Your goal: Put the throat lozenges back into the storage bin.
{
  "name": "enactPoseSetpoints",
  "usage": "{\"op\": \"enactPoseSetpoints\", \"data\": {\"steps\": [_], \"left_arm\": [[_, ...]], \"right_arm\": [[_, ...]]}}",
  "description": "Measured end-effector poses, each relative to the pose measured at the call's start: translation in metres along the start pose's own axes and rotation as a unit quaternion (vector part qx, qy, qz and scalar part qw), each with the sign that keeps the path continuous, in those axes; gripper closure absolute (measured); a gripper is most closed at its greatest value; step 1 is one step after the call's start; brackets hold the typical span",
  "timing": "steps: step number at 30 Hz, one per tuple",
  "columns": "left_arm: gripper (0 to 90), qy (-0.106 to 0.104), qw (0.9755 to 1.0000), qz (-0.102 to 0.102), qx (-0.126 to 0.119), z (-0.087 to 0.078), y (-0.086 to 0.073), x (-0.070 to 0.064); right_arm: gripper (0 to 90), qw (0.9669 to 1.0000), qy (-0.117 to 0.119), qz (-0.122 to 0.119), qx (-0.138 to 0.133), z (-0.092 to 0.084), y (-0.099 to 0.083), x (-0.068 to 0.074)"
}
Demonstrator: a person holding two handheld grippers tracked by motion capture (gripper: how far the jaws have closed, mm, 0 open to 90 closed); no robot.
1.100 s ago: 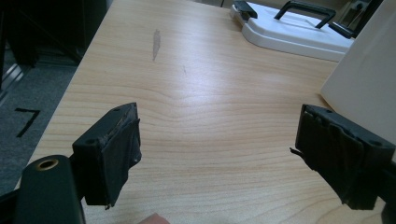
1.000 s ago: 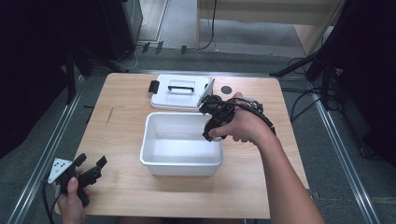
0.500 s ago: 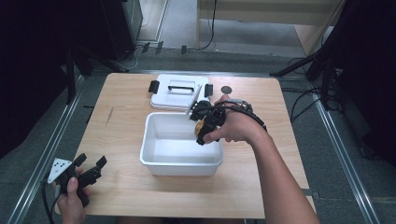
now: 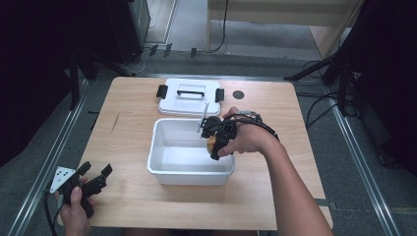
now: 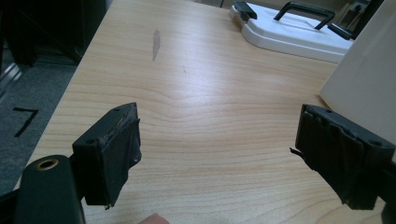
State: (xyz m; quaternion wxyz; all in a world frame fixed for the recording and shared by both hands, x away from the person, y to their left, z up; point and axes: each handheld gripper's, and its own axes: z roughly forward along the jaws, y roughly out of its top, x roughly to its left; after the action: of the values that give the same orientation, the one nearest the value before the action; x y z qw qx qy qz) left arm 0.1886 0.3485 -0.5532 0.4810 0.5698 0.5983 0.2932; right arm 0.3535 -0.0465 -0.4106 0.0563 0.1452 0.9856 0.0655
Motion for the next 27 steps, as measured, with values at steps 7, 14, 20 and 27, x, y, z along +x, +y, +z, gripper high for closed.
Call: {"op": "enactPoseSetpoints", "data": {"steps": [7, 14, 20, 27], "left_arm": [[14.8, 0.001, 1.0000, 0.000, 0.000, 0.000, 0.000, 0.000], [14.8, 0.001, 1.0000, 0.000, 0.000, 0.000, 0.000, 0.000], [14.8, 0.000, 1.0000, 0.000, 0.001, 0.000, 0.000, 0.000], [14.8, 0.000, 1.0000, 0.000, 0.000, 0.000, 0.000, 0.000]], "right_arm": [[20.3, 0.9996, -0.012, -0.026, 0.005, 0.019, -0.001, 0.003], [20.0, 0.9975, -0.056, -0.038, 0.017, 0.032, 0.002, 0.005], [19.9, 0.9949, -0.077, -0.060, 0.026, 0.038, 0.003, 0.007], [18.8, 0.9948, -0.077, -0.060, 0.029, 0.039, 0.003, 0.008]]}}
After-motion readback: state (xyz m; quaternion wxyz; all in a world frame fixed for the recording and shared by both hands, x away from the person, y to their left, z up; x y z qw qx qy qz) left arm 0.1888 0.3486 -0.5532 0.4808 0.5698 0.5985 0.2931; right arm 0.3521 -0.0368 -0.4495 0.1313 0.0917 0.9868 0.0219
